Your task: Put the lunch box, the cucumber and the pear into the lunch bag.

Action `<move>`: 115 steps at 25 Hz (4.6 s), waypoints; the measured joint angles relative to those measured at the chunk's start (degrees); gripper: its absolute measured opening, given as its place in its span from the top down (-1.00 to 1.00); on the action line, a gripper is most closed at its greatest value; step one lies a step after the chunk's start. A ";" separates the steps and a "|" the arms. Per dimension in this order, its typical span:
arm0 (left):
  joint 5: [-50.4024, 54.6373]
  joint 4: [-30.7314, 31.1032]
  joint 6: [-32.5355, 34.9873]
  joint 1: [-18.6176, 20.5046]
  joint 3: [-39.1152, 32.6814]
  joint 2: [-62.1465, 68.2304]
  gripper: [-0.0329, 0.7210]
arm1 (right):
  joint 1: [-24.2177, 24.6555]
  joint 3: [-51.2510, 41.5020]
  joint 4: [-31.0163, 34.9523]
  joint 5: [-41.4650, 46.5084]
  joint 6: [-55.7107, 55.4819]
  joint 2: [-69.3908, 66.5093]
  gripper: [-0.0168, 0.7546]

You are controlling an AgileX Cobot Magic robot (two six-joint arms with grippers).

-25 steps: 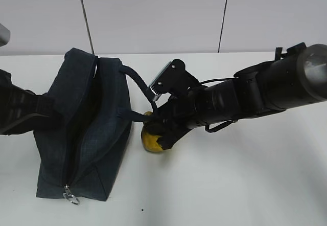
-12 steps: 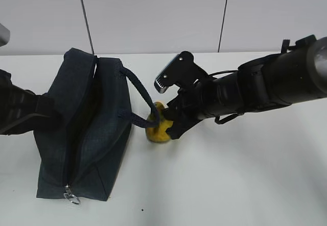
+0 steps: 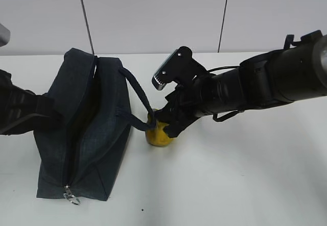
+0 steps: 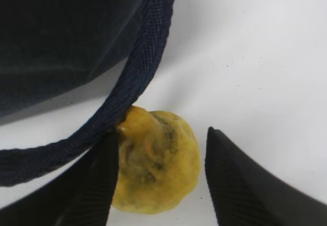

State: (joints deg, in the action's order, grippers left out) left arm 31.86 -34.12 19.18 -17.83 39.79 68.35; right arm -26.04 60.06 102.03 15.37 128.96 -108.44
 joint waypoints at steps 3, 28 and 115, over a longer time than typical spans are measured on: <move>0.00 0.00 0.00 0.00 0.00 0.00 0.96 | 0.00 -0.30 -0.45 0.00 0.00 0.00 -0.33; 0.15 0.06 0.00 0.00 0.00 0.00 0.96 | 0.00 3.32 1.04 4.20 1.56 -5.95 -0.38; 0.42 0.72 0.00 0.00 0.00 0.00 0.96 | -3.66 16.01 -1.88 25.62 -17.52 -2.81 0.23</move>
State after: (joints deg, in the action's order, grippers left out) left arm 32.28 -33.40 19.18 -17.83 39.79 68.35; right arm -29.69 76.07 100.16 40.99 111.43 -111.24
